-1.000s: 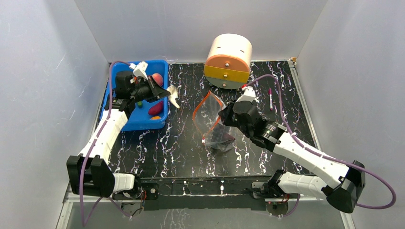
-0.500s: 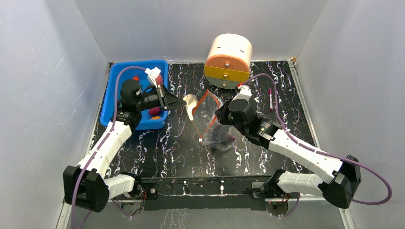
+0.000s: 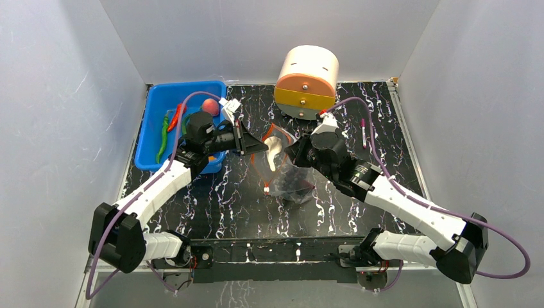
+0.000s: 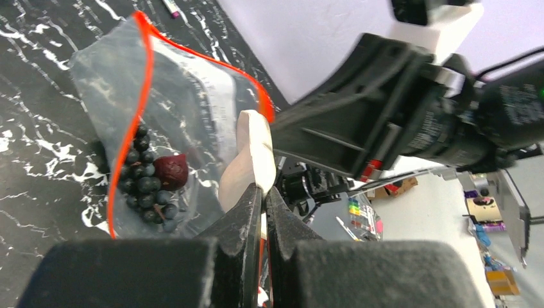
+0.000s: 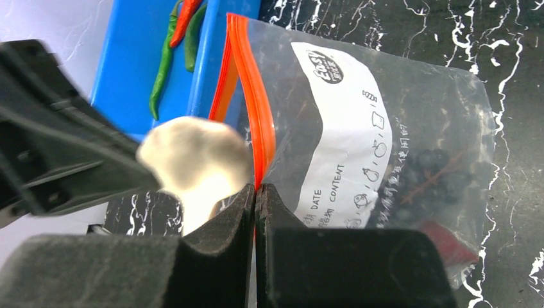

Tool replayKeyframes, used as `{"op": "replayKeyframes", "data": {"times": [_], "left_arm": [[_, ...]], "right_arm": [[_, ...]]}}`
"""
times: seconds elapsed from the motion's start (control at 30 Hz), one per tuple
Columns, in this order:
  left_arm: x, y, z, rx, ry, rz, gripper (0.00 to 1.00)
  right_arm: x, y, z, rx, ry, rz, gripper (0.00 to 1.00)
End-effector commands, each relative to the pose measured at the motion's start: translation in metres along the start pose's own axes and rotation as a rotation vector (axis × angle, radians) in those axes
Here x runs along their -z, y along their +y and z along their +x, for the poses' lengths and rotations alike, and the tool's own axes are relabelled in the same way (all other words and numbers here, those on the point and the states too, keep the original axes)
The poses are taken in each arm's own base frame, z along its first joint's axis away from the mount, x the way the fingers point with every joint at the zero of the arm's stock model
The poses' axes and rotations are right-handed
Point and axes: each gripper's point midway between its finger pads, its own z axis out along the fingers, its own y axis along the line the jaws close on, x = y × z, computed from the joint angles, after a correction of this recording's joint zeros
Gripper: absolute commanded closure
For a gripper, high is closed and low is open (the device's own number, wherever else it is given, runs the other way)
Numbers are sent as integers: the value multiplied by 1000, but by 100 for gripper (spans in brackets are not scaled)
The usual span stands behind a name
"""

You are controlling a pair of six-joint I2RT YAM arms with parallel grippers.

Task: Place the food in the zip-top bag and seal the zipper
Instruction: Place the fake vegetable in the zipper food storage bag.

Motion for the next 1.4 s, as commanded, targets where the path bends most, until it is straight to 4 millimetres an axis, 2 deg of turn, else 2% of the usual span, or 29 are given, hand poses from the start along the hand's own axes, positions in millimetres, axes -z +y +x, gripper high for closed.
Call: {"op": "replayKeyframes", "data": {"times": [0.0,0.23,0.53,0.73,0.97,1.03,1.17,1.3,1.37], "left_arm": [[-9,16,4,-67,-19,-72,100],[-14,36,12,-88,5,-180,100],[-19,43,17,-88,21,-234,98],[-17,36,12,-99,16,-243,59],[-3,25,-10,-173,-21,-309,43],[4,26,-18,-196,-34,-363,34],[22,38,-41,-246,-76,-537,20],[42,61,-60,-273,-123,-723,5],[52,73,-69,-274,-137,-797,2]], "right_arm": [[15,29,-30,-15,-80,-115,100],[19,32,-31,-26,-79,-135,100],[15,29,-28,-46,-81,-123,100],[13,26,-25,-37,-74,-108,100],[13,12,-22,-24,-81,-62,100],[13,11,-21,-24,-80,-61,100],[12,8,-17,-4,-75,-57,100],[15,3,-19,17,-83,-36,100],[19,2,-22,21,-95,-37,100]]}}
